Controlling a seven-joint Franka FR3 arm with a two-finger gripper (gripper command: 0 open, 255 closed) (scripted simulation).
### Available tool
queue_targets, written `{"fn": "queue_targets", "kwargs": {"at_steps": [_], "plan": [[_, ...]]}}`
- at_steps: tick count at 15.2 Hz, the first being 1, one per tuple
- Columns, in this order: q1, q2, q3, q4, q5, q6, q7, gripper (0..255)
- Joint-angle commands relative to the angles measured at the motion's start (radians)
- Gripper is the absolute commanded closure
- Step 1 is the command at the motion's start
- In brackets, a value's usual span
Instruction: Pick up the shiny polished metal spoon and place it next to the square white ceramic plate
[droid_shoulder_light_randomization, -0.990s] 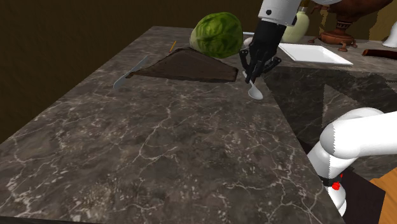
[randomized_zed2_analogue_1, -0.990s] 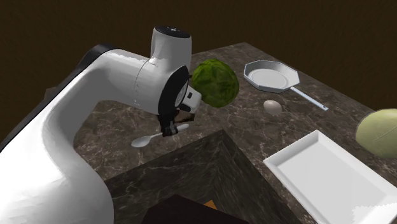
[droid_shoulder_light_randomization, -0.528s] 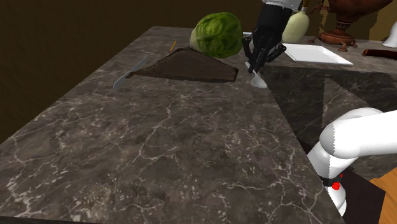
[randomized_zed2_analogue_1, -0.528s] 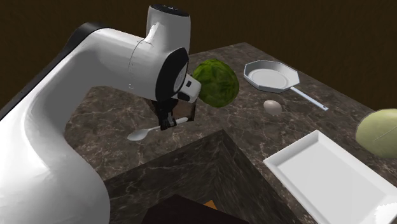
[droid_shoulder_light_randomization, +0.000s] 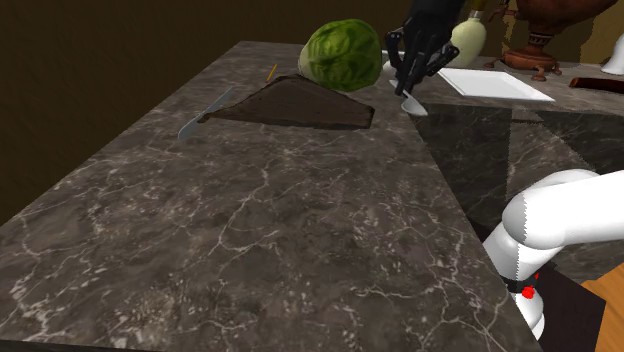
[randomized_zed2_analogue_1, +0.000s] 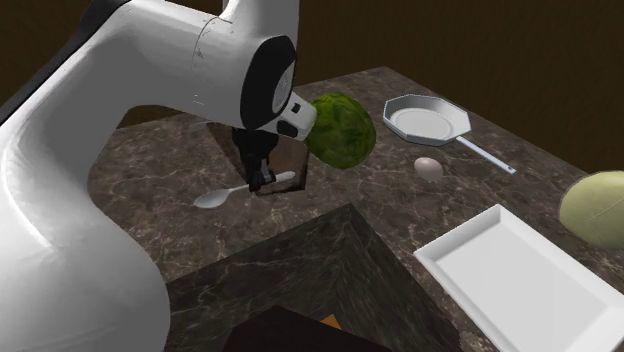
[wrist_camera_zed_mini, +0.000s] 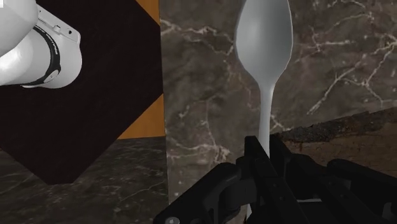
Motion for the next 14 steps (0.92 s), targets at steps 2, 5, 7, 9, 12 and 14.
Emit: {"fn": "queue_targets", "kwargs": {"at_steps": [2, 5, 7, 9, 12, 14], "plan": [[-0.004, -0.025, -0.05, -0.012, -0.026, -0.031, -0.043, 255], [-0.012, -0.061, -0.122, -0.042, -0.068, -0.061, -0.111, 255], [-0.019, -0.08, -0.169, -0.056, -0.099, -0.08, -0.156, 255], [-0.026, -0.095, -0.216, -0.067, -0.133, -0.098, -0.202, 255], [-0.038, -0.108, -0.286, -0.074, -0.187, -0.122, -0.271, 255], [-0.046, -0.112, -0.333, -0.074, -0.224, -0.136, -0.318, 255]]}}
